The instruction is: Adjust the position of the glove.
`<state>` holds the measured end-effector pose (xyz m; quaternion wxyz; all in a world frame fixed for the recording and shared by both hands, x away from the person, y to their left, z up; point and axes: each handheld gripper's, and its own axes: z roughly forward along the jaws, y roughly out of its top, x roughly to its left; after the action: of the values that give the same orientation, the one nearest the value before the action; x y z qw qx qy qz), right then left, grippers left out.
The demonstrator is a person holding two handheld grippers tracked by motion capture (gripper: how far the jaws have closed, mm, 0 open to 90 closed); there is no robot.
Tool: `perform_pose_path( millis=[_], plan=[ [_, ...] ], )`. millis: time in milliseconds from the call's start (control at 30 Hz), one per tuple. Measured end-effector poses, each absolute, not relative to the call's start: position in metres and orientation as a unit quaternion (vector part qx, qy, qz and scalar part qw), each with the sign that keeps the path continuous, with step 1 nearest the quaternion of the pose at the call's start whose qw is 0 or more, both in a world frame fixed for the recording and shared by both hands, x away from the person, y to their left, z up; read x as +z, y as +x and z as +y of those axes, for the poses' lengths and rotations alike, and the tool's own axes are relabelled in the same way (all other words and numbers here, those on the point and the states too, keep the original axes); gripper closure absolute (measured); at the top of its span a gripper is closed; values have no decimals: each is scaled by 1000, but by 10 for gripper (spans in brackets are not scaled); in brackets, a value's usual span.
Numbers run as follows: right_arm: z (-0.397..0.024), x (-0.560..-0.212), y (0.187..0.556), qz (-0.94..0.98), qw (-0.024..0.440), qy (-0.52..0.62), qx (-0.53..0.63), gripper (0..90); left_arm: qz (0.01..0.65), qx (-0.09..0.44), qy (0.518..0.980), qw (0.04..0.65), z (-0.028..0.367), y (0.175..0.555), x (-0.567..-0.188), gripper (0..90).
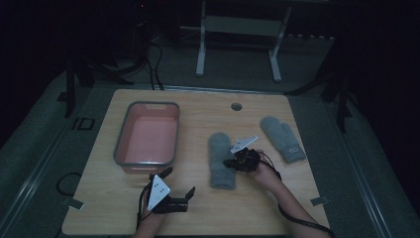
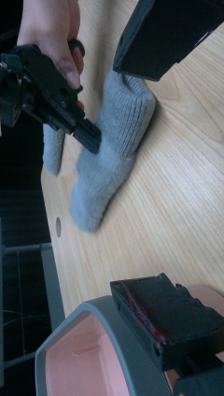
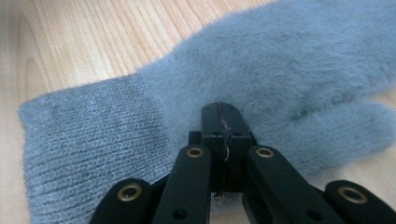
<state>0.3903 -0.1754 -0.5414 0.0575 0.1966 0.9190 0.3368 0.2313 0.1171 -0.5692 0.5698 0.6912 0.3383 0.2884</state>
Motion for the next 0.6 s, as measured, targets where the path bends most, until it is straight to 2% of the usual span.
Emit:
perform_pose_path(
  millis=[267,333,500,567,600],
  plan=[
    [-172,-539,393,915,47,208,342,899,338,287,692,570,117,231,-569,4],
    [-174,-535,392,911,39,211,352,875,337,288,692,571,117,231,-569,4],
    [-181,-517,383,902,44,221,369,729,338,287,691,571,118,231,-569,4],
    [-184,-514,382,899,47,226,372,706,337,287,691,571,118,231,-569,4],
    [-195,-506,378,889,45,240,388,579,337,288,691,571,118,231,-569,4]
  ],
)
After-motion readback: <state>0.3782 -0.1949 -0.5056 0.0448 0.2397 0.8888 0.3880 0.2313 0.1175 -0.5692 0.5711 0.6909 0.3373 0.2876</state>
